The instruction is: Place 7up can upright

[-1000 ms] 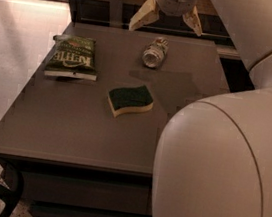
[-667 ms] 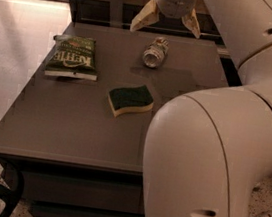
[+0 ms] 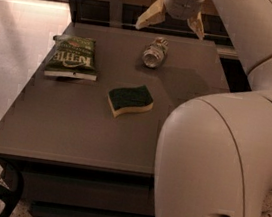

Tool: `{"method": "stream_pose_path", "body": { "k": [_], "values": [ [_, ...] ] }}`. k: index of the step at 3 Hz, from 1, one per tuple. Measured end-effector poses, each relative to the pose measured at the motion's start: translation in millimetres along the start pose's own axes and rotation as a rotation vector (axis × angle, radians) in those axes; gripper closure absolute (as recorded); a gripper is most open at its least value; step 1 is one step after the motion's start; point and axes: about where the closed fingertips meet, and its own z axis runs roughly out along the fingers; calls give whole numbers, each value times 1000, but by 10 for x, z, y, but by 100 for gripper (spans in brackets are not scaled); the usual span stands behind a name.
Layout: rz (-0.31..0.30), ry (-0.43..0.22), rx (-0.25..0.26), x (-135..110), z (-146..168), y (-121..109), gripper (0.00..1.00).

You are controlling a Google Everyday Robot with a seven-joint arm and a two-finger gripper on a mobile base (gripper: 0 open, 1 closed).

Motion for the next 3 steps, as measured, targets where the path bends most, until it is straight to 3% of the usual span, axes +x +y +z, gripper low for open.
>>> {"method": "stream_pose_path", "body": {
  "k": [1, 2, 3],
  "values": [
    [-48, -235, -55, -39, -615, 337, 0],
    [-95, -347, -48, 99, -784, 598, 0],
    [-127, -295, -25, 294, -481, 637, 0]
  ]
}}
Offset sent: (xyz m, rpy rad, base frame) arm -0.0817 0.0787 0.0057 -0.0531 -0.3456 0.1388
